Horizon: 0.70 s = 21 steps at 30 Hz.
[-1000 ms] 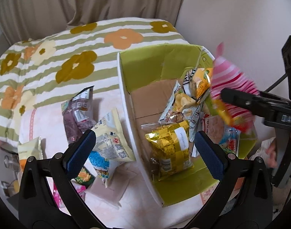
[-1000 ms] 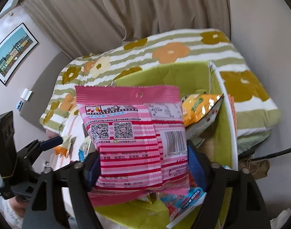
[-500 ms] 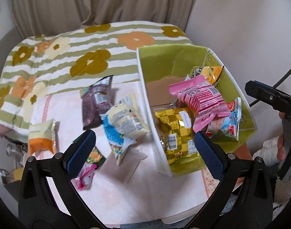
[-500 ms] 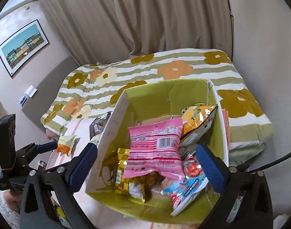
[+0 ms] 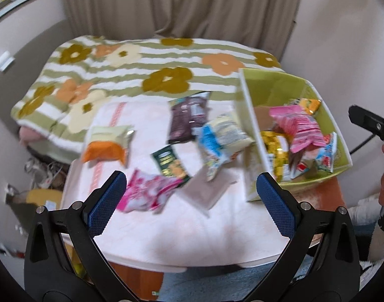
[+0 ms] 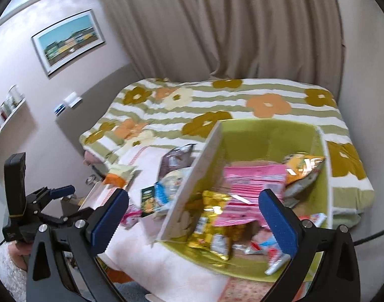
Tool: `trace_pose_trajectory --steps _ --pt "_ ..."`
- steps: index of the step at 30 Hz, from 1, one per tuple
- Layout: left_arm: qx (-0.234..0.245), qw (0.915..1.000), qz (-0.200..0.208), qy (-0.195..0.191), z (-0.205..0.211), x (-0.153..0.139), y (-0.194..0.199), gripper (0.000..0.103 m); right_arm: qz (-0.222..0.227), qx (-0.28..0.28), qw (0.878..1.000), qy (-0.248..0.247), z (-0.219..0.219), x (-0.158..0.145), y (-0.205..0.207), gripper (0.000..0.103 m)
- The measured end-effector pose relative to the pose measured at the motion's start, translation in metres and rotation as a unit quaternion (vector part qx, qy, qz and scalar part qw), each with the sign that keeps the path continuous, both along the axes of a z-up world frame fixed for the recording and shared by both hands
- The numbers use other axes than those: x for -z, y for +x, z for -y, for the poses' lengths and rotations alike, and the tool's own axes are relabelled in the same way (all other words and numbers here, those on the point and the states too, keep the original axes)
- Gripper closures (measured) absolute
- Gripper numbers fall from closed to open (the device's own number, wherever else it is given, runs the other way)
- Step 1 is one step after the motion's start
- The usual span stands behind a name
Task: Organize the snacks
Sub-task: 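Move both tools back over the snacks left on the table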
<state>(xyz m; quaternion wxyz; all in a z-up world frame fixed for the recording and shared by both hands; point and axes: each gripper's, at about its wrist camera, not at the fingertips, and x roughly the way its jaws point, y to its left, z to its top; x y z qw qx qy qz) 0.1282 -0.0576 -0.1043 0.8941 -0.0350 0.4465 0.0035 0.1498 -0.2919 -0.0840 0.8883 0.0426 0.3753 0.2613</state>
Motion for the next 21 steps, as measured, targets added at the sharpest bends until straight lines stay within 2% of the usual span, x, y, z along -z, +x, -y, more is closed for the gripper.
trace_pose_trajectory --steps 5,11,16,21 --pt "-0.031 0.9995 0.005 -0.004 -0.041 -0.001 -0.012 0.001 -0.005 -0.039 0.999 -0.01 -0.042 0.007 -0.005 0.0" --pt "-0.036 0.9993 -0.007 -0.01 -0.09 0.009 -0.007 0.001 -0.025 -0.066 0.997 -0.025 -0.098 0.024 -0.003 0.0" --pt "-0.01 0.9993 -0.032 -0.016 -0.132 0.022 0.013 0.001 -0.07 -0.054 0.996 -0.025 -0.141 0.05 0.009 0.0" --pt "0.05 0.9972 -0.057 -0.001 -0.165 0.037 0.045 0.001 -0.126 -0.023 0.992 -0.023 -0.181 0.083 0.02 0.0"
